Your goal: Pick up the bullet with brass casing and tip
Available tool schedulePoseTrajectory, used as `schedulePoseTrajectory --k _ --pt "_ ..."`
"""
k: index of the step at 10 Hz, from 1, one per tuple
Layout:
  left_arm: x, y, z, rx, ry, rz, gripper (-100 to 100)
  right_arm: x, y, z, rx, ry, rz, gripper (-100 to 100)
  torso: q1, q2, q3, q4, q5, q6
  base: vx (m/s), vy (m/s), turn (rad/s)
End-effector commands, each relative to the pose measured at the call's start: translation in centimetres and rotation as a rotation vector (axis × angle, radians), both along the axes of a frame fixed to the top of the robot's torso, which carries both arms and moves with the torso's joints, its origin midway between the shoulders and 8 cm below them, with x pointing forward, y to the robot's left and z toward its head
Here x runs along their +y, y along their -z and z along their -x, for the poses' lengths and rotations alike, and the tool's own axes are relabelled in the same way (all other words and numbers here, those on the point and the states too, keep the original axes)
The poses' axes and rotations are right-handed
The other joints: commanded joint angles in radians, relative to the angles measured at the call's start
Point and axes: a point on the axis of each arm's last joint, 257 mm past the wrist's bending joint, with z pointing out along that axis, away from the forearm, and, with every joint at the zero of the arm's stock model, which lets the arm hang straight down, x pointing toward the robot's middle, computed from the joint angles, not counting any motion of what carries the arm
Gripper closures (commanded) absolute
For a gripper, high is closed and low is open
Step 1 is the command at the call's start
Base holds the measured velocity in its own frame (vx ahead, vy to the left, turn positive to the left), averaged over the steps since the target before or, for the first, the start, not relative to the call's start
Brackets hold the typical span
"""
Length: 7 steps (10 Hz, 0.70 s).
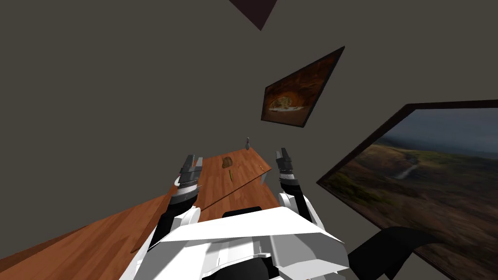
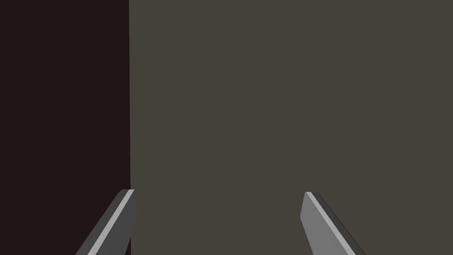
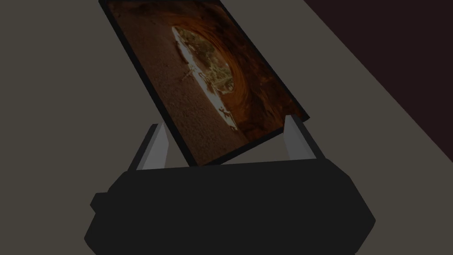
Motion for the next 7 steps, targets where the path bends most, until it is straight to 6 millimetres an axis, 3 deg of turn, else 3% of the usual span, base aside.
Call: schedulePoseTrajectory --k 1,2,6,7 --pt "0.6 2.7 -1.1 0.075 0.006 -0.010 -100 0.0 0.0 0.0 0.000 0.000 0.000 0 0.000 0.000 0.000 0.000 0.000 0.000 -0.018 -0.101 -0.156" --pt "0.7 3.3 -1.2 0.088 0.004 -0.006 -100 0.0 0.0 0.0 0.000 0.000 0.000 0 -0.001 -0.001 -0.001 0.000 0.000 0.000 -0.022 -0.067 -0.040" --pt "2.5 10.5 -3.0 0.280 0.001 -0.011 -100 0.0 0.0 0.0 0.000 0.000 0.000 0 0.001 0.000 0.000 0.000 0.000 -0.001 -0.028 -0.077 -0.145" --pt "2.7 10.8 -3.0 0.287 -0.001 -0.006 -100 0.0 0.0 0.0 0.000 0.000 0.000 0 0.001 -0.001 0.000 0.000 0.000 0.000 -0.009 -0.053 -0.076"
